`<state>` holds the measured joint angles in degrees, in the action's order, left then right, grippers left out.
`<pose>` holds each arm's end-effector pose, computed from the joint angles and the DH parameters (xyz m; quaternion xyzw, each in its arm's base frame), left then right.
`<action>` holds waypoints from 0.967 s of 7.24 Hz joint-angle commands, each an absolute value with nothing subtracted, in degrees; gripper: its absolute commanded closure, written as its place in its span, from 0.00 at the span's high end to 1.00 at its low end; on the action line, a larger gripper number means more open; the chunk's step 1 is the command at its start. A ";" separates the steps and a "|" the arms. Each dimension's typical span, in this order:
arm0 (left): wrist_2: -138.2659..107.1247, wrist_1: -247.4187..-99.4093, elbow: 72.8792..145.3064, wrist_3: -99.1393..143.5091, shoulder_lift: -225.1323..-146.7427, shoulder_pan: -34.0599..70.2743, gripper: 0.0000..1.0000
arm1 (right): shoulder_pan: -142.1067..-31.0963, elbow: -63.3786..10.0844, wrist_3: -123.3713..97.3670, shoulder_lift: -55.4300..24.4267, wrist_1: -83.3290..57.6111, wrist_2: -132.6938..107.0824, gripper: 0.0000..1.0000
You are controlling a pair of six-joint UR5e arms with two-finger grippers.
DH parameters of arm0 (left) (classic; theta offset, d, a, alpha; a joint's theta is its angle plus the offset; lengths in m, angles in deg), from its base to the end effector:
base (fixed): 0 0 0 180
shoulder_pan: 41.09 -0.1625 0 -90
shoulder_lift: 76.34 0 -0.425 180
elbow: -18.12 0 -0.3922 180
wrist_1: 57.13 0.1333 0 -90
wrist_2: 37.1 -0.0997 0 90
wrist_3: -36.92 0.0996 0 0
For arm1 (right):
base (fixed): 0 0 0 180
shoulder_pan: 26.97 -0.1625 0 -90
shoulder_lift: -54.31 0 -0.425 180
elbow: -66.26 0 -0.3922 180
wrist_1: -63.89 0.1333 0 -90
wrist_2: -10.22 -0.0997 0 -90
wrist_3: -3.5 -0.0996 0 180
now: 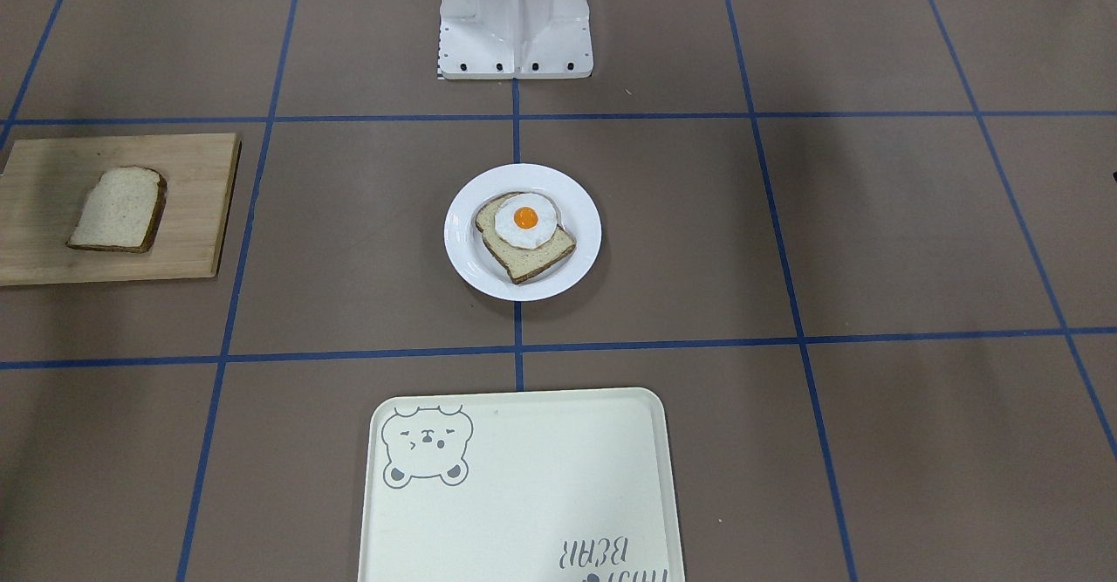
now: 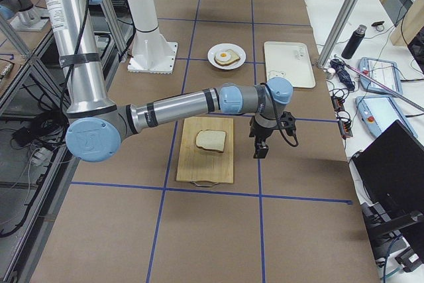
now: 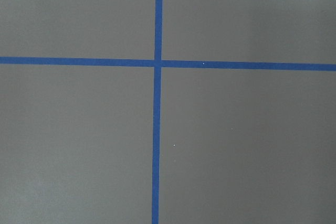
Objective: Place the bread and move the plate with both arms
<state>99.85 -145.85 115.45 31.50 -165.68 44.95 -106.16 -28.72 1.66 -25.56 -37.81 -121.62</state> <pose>-0.0265 -0.4933 0.6002 0.0104 0.4001 0.0071 0.9164 -0.0389 -0.5600 0.5468 -0.0117 -0.3578 -0.0836 0.9300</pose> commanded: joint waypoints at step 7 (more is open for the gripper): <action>100.18 -154.60 115.94 31.55 -162.30 44.52 0.98 | -106.16 -31.82 0.69 -25.41 -37.28 -121.53 1.00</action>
<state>99.96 -154.45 115.83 31.43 -162.28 44.52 -106.16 -31.05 0.80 -25.42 -37.41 -121.56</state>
